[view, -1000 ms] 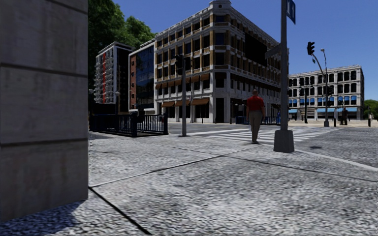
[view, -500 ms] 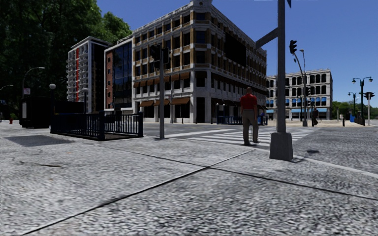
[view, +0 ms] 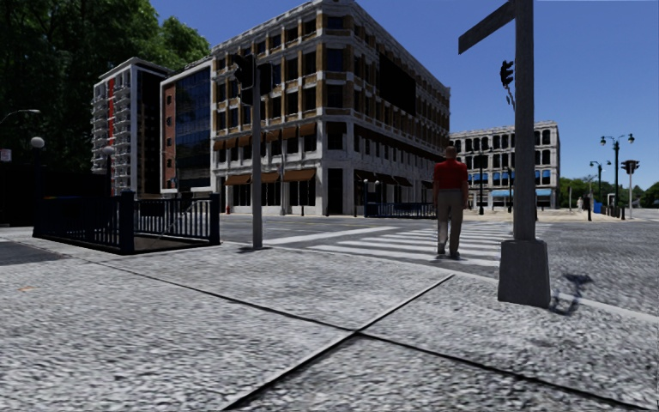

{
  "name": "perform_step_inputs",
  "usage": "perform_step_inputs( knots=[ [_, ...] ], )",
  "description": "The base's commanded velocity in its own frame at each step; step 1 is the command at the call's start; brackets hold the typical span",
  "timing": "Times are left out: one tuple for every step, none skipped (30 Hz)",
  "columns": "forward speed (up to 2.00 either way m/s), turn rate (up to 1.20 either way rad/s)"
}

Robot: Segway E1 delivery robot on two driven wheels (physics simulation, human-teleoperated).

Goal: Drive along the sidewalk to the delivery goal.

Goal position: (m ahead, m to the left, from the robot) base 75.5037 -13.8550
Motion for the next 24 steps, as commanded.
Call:
perform_step_inputs(
  knots=[
    [2.0, -0.03],
    [2.0, -0.02],
    [2.0, -0.02],
    [2.0, -0.02],
    [2.0, -0.02],
    [2.0, -0.02],
    [2.0, -0.02],
    [2.0, -0.02],
    [2.0, -0.02],
    [2.0, -0.02],
    [2.0, -0.02],
    [2.0, -0.02],
    [2.0, -0.02],
    [2.0, -0.02],
    [2.0, -0.02],
    [2.0, -0.02],
    [2.0, -0.03],
    [2.0, -0.09],
    [2.0, -0.09],
    [2.0, -0.17],
    [2.0, -0.23],
    [2.0, -0.25],
    [2.0, -0.25],
    [2.0, -0.25]
  ],
)
